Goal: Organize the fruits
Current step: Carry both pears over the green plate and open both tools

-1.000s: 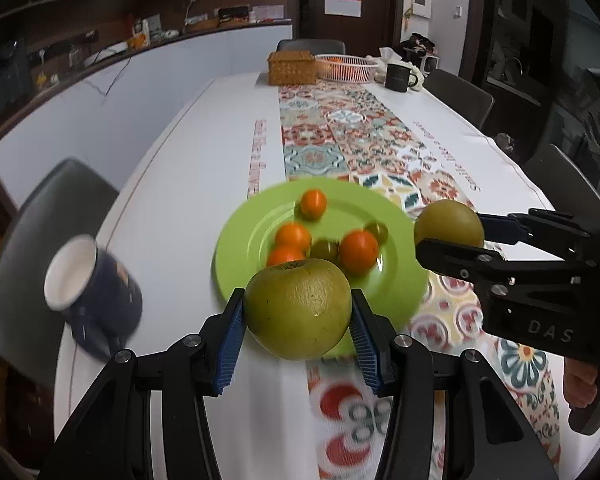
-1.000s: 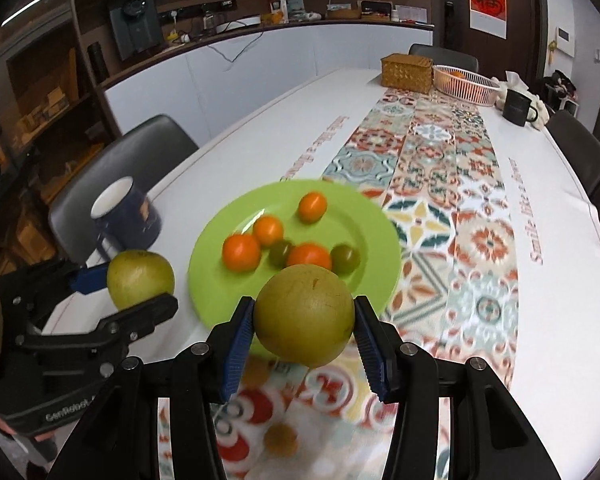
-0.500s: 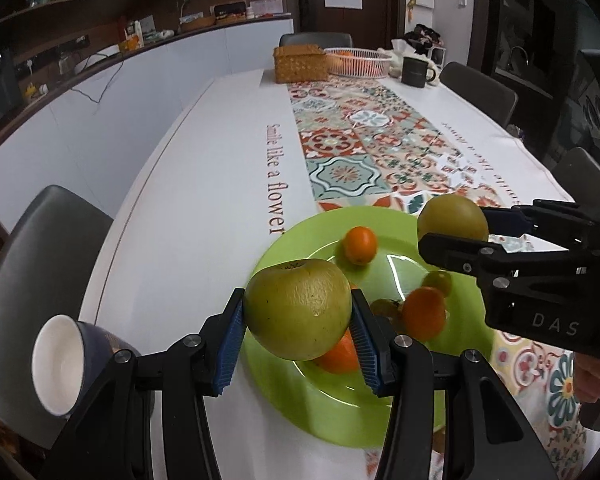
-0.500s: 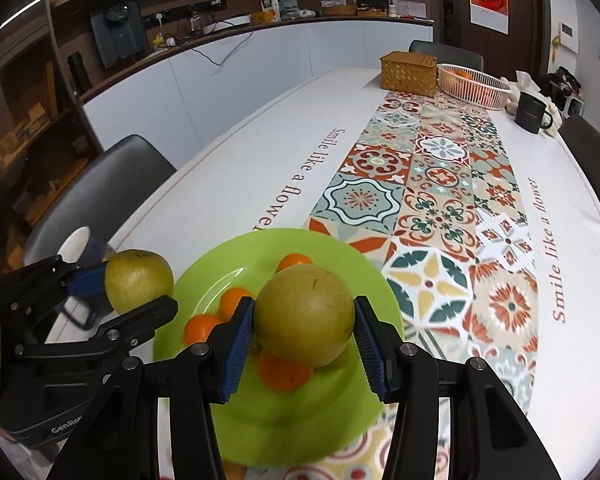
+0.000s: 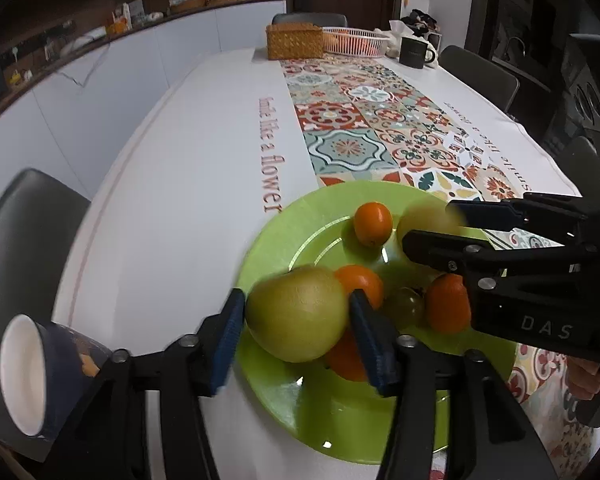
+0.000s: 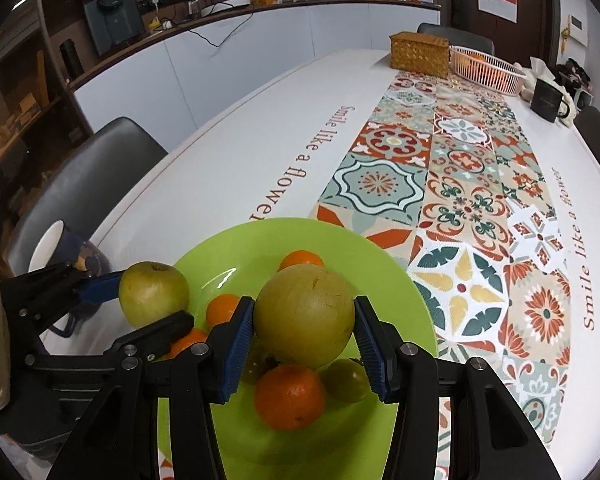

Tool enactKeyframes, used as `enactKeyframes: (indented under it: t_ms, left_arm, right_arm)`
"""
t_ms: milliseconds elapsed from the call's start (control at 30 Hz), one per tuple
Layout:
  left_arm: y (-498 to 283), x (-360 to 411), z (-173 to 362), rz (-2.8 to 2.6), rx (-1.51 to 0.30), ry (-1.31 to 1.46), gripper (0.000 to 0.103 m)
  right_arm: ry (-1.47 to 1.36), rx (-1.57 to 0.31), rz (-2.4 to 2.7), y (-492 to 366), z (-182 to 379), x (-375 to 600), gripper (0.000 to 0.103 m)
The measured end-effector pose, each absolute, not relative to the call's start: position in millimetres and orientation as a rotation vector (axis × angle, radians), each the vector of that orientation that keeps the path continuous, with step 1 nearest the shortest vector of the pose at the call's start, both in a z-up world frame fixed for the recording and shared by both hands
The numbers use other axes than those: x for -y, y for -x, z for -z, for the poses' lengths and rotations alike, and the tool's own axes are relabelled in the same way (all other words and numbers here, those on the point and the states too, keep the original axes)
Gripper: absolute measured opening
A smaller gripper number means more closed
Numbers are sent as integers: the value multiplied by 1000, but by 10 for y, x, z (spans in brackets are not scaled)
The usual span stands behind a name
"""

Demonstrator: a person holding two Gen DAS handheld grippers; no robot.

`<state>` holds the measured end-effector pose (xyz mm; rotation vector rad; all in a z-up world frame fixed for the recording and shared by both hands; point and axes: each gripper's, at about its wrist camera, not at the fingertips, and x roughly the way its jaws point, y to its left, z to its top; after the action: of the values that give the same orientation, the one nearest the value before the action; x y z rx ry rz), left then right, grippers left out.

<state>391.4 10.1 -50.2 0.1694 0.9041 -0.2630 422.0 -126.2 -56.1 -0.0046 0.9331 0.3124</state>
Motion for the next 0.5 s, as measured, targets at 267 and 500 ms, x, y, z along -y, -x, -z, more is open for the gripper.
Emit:
enactKeyframes:
  t_ms: [267,500]
  left_arm:
    - [-3642,-79,332,226,-843,-203,68]
    - [-3218,-80,119,199,-803,-153,73]
  right_arm:
    - [27,-872,-287,-3974,448,1367,64]
    - [23,-800,-258,-3483,245,1525,64]
